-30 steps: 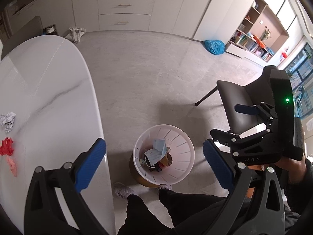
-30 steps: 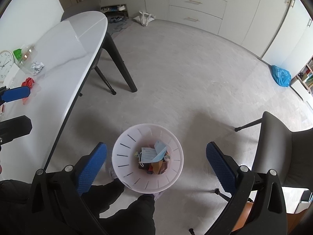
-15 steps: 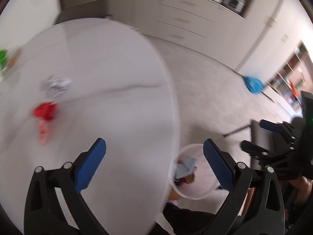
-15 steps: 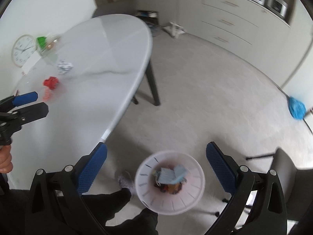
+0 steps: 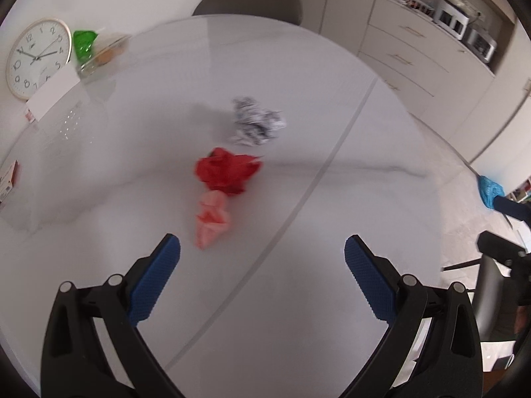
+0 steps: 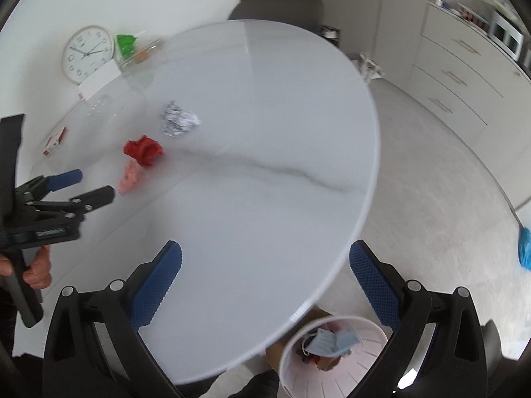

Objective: Collect trash
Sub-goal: 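Move both tools back over the remaining papers on the table, then grasp the pink crumpled paper with the left tool while the right tool grasps the red paper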

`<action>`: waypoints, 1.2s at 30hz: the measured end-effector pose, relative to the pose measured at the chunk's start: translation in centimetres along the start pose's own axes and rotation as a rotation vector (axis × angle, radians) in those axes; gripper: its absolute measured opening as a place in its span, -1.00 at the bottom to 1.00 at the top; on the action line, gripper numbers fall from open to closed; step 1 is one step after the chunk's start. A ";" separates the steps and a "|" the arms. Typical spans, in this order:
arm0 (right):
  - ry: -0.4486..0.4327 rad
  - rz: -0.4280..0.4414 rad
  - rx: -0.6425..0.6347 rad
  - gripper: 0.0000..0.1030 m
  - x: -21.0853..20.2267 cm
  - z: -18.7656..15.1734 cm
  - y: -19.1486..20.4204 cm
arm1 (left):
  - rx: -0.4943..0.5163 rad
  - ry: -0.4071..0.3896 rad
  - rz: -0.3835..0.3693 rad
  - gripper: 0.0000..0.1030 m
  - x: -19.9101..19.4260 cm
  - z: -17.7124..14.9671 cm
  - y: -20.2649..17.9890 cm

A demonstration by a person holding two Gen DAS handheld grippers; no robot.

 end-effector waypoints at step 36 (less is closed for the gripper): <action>0.087 0.256 -0.220 0.95 14.4 6.2 15.7 | -0.203 0.087 0.063 -0.38 5.1 -0.7 9.1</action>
Point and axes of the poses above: each gripper's, at about its wrist camera, not at the fingertips, and x roughly the way its jaws point, y to its left, z to its top, the point moved 2 cm from there along x, roughly the way its jaws point, and after that the axes turned 10 degrees about -y, right-handed, at the moved point
